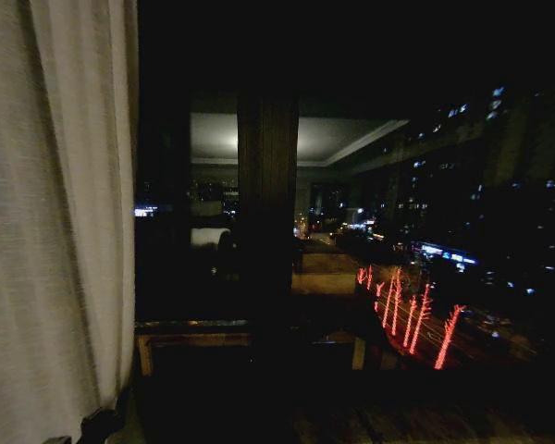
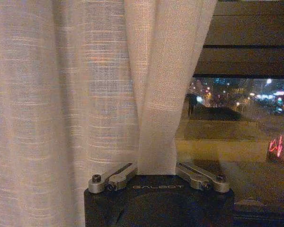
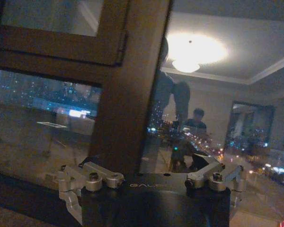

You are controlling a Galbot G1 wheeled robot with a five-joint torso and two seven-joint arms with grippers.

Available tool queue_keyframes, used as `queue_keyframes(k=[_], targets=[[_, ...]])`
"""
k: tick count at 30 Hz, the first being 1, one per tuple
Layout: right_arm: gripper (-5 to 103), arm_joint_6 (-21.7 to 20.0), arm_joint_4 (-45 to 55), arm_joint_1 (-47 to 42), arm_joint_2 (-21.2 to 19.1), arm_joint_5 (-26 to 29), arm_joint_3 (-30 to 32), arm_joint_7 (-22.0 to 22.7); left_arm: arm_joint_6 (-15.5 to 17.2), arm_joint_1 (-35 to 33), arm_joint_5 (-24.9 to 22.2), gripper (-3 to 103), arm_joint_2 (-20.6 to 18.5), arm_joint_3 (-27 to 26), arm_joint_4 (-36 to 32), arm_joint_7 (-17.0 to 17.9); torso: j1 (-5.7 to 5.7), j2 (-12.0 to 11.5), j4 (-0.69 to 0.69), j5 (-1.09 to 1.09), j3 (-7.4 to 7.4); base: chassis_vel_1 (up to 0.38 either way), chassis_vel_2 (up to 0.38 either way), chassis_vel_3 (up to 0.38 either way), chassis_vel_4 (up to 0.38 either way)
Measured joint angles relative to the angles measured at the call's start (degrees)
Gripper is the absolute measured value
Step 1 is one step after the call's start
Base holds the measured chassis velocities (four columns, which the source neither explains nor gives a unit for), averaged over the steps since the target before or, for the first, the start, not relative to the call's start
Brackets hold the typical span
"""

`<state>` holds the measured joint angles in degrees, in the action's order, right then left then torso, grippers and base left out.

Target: Open the curtains by pulling them apart, changing their state from closed to fully open.

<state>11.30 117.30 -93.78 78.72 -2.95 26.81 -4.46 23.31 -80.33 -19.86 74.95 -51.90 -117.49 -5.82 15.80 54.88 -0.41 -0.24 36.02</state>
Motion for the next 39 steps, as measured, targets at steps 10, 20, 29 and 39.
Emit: queue_keyframes(k=[10, 20, 29, 39], targets=[[100, 1.19, -0.23, -0.04, 0.01, -0.41, -0.37, 0.0, -0.01, -0.58, 0.29, 2, 0.37, -0.32, -0.55, 0.05, 0.0, 0.0, 0.02, 0.01, 0.0, 0.215, 0.187, -0.205, -0.189], [100, 2.0, 0.08, -1.32, 0.01, -1.16, -1.63, -0.12, -0.2, -1.19, 0.32, 2, 0.8, -0.63, -0.9, -0.06, 0.0, 0.0, 0.01, 0.0, 0.0, 0.265, 0.261, -0.268, -0.267], [100, 2.46, 0.22, -1.41, 0.01, -1.13, -2.08, -0.16, -0.29, -2.41, 0.56, 2, 1.68, -1.75, -2.33, -0.2, 0.0, 0.0, 0.02, -0.01, 0.0, 0.337, 0.332, -0.32, -0.329], [100, 3.18, 0.04, -1.53, 0.01, -0.96, -2.72, -0.24, -0.3, -3.12, 0.88, 2, 2.57, -2.37, -3.04, -0.2, 0.0, 0.01, 0.01, 0.0, 0.0, 0.372, 0.372, -0.384, -0.352]])
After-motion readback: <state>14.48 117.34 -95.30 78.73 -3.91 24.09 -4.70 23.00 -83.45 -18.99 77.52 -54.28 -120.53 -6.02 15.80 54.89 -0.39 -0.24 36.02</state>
